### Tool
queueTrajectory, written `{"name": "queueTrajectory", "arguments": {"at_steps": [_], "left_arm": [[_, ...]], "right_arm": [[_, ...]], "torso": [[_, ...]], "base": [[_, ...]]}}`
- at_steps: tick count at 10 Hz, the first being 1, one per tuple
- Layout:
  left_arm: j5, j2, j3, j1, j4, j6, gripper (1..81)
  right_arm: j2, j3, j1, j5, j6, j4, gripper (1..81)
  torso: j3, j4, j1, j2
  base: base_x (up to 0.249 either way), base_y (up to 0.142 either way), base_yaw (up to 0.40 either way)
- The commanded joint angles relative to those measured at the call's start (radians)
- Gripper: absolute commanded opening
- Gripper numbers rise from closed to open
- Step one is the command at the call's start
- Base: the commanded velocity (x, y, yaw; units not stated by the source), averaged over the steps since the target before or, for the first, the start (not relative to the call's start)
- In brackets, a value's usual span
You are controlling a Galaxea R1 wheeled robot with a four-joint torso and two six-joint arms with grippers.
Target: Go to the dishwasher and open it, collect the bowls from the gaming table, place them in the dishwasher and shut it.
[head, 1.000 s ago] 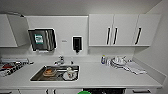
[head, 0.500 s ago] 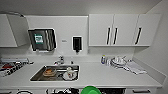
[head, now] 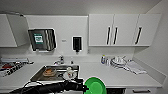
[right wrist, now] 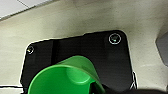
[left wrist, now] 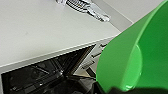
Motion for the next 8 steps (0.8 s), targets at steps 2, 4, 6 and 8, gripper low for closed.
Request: {"name": "queueTrajectory", "arguments": {"at_steps": [2, 4, 6, 8], "left_arm": [[0.022, 0.087, -0.013, -0.165, -0.011, -0.013, 1.0], [0.021, 0.159, -0.045, -0.145, -0.008, -0.013, 1.0], [0.022, 0.252, -0.135, -0.139, -0.002, -0.013, 1.0], [0.022, 0.286, -0.148, -0.153, -0.002, -0.013, 1.0]], "right_arm": [[-0.007, -0.002, 0.067, -0.031, 0.005, 0.002, 1.0], [-0.007, -0.002, 0.067, -0.031, 0.005, -0.001, 1.0], [-0.002, -0.002, 0.067, -0.031, 0.003, -0.003, 1.0], [-0.004, -0.002, 0.067, -0.031, 0.003, -0.001, 1.0]], "torso": [[0.0, 0.0, 0.0, 0.0], [0.0, 0.0, 0.0, 0.0], [0.0, 0.0, 0.0, 0.0], [0.0, 0.0, 0.0, 0.0]], "base": [[0.0, 0.0, 0.0], [0.0, 0.0, 0.0], [0.0, 0.0, 0.0], [0.0, 0.0, 0.0]]}}
